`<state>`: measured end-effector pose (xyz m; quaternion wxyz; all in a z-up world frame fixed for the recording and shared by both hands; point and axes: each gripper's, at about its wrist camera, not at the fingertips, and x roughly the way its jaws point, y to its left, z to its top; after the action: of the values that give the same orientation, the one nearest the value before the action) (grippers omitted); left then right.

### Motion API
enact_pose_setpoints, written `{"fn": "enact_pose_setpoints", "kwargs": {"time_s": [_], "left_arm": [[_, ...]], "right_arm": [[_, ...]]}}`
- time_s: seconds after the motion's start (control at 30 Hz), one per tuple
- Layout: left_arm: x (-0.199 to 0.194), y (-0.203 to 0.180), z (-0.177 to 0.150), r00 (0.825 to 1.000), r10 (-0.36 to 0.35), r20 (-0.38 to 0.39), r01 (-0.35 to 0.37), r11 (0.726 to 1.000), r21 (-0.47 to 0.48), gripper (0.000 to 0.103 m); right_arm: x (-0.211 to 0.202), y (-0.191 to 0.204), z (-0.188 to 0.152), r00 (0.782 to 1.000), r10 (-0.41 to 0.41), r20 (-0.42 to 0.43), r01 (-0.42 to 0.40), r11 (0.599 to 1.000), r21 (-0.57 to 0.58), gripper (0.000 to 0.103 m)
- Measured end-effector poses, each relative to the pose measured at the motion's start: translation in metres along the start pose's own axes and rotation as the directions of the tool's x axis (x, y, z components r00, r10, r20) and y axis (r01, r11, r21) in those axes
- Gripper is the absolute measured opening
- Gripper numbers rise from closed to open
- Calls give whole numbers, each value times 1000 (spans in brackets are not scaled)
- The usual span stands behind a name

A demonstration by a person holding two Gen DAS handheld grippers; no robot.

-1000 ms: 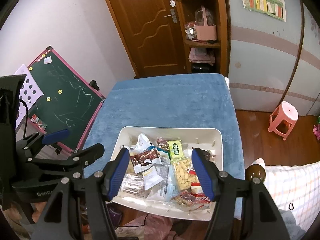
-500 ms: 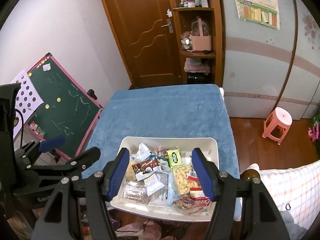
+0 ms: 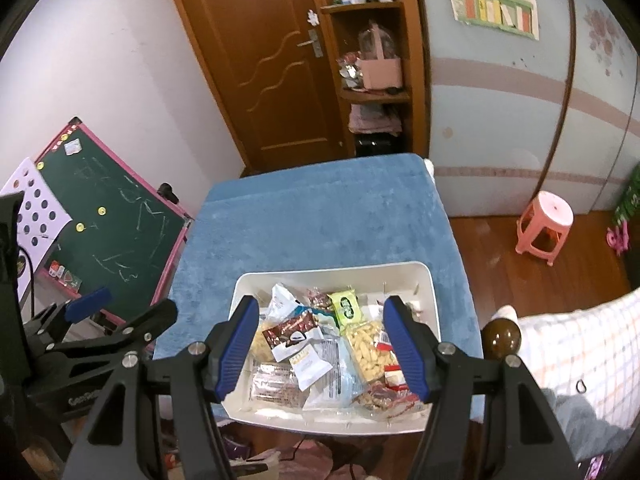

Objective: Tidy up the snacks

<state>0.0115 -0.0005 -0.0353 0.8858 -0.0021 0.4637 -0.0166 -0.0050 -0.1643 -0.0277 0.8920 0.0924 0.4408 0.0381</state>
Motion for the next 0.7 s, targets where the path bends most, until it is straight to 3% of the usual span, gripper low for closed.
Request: {"fn": "enact_pose_setpoints", "kwargs": {"time_s": [0.37, 0.7], "left_arm": [[11, 11, -4, 998, 47, -36, -47, 999, 13, 100], [16, 23, -3, 998, 42, -56, -42, 999, -3, 100]], "right_arm": [[16, 24, -4, 999, -15, -43, 13, 998, -59, 65], [23, 34, 0, 998, -15, -62, 11, 997, -73, 65]]}}
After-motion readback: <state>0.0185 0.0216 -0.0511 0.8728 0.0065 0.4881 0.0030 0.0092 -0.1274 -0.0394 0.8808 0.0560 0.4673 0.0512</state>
